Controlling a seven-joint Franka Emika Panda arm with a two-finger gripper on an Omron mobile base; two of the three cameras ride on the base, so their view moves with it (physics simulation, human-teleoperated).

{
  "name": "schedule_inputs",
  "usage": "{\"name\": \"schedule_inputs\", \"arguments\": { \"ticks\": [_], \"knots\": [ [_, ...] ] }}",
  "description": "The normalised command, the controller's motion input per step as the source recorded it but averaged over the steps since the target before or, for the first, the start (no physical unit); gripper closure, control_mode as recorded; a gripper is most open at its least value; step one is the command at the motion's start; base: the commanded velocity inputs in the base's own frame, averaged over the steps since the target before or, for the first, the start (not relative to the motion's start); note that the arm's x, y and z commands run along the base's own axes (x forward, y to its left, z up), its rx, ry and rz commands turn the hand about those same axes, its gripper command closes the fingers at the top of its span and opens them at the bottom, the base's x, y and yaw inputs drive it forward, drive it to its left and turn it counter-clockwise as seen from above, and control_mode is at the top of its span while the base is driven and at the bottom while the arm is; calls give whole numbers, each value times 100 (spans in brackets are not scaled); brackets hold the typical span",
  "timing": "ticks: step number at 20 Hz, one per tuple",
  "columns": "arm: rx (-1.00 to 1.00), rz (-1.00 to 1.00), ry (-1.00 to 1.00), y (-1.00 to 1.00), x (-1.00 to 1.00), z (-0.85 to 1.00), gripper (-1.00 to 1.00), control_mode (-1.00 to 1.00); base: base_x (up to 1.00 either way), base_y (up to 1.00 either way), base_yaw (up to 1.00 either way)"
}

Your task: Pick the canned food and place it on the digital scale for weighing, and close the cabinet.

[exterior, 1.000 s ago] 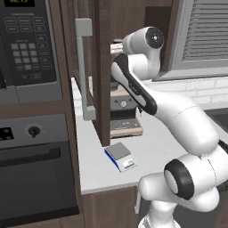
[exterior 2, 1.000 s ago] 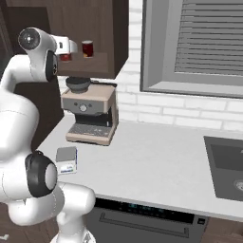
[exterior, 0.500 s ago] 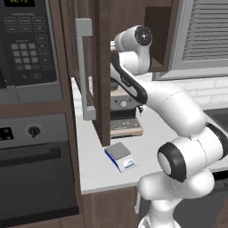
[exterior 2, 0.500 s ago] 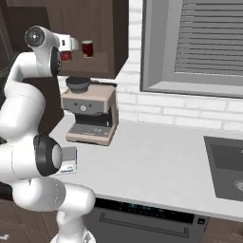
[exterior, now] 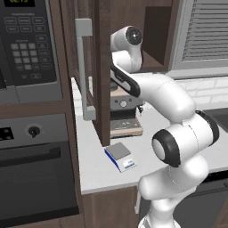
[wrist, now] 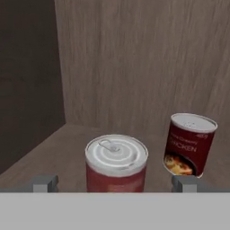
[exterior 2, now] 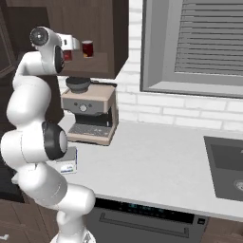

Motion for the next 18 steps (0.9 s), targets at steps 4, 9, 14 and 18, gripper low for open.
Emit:
{"name": "schedule_inputs", "arguments": {
  "ticks": [4, 9, 14, 18],
  "knots": [
    [0, 0, 0, 0, 23, -17, -100, -100, 0, 0, 0],
    [0, 0, 0, 8, 27, -21, -100, -100, 0, 0, 0],
    [0, 0, -3, 6, 23, -18, 100, -100, 0, 0, 0],
    [-2, 0, -4, 10, 28, -4, 100, -100, 0, 0, 0]
  ]
}}
